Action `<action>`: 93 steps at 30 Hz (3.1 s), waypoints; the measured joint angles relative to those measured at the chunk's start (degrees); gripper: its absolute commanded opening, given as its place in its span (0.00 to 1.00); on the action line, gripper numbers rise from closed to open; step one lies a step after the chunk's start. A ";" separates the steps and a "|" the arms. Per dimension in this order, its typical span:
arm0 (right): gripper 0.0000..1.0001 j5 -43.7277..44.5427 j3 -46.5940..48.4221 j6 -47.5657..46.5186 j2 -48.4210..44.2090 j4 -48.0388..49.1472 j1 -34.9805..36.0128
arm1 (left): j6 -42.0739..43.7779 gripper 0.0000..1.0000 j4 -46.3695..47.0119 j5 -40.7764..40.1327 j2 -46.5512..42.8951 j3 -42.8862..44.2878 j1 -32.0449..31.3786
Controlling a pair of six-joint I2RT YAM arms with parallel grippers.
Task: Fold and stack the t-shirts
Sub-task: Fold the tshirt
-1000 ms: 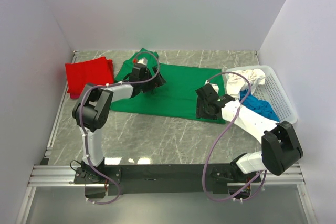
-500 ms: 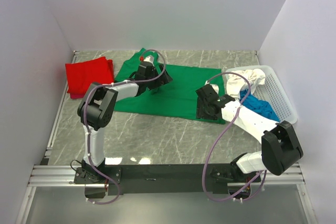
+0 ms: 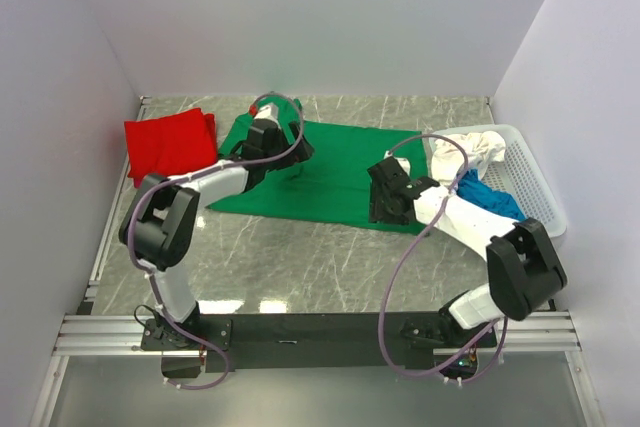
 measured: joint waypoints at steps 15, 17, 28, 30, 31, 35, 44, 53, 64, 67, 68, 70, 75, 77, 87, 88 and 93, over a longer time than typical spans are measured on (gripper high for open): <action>0.57 0.20 8.26 -3.02 15.15 4.85 0.00 | -0.24 0.99 3.69 -3.26 -7.61 -19.32 1.16; 0.57 0.33 8.41 -3.06 16.31 5.53 0.02 | -0.15 0.99 4.17 -3.65 -7.80 -20.26 1.16; 0.57 0.55 5.62 -2.14 16.39 9.46 0.39 | -0.20 0.99 9.42 -4.44 -11.74 -27.08 1.16; 0.57 0.74 4.24 -1.77 15.37 10.32 0.92 | -0.22 0.99 10.25 -4.39 -12.59 -28.33 1.16; 0.57 0.76 3.48 -1.57 14.75 10.56 1.29 | -0.28 0.99 10.49 -4.31 -13.25 -29.11 1.16; 0.57 0.81 0.07 -0.22 11.80 11.13 3.34 | -0.44 0.99 10.75 -4.22 -16.26 -32.30 1.07; 0.57 -0.26 -5.90 3.91 5.46 9.66 7.37 | -1.90 0.99 9.51 -4.28 -24.46 -39.50 0.13; 0.57 -0.96 -9.44 7.08 1.68 9.09 10.67 | -4.74 1.00 6.97 -5.05 -32.09 -44.76 -1.14; 0.57 -0.76 -11.15 10.67 -0.33 8.15 16.28 | -9.33 0.99 2.16 -7.69 -40.41 -48.94 -3.04; 0.57 -0.68 -11.50 11.74 -0.68 8.04 18.27 | -10.56 0.99 -0.48 -8.24 -43.19 -49.70 -3.30; 0.57 -0.66 -11.63 12.09 -0.76 8.07 18.97 | -10.80 0.99 -1.29 -8.46 -43.82 -49.77 -3.34; 0.57 -0.68 -11.80 12.83 -0.87 8.09 20.13 | -11.21 0.99 -3.67 -9.33 -45.68 -49.99 -3.41; 0.57 -0.57 -11.80 14.14 -0.87 8.09 22.38 | -12.28 0.99 -8.39 -10.80 -49.68 -50.62 -3.41; 0.57 -0.50 -11.80 14.69 -0.87 8.02 23.17 | -12.74 0.99 -9.31 -11.15 -50.38 -50.73 -3.41; 0.58 -0.55 -15.02 18.45 -4.50 9.09 26.40 | -13.86 0.99 -11.63 -12.22 -52.19 -50.99 -3.41; 0.58 -0.68 -15.45 18.86 -4.96 9.33 26.56 | -13.92 0.99 -11.69 -12.22 -52.22 -50.99 -3.41; 0.60 -1.20 -16.24 20.11 -6.78 8.50 27.39 | -13.68 0.99 -13.09 -12.31 -52.78 -50.62 -3.41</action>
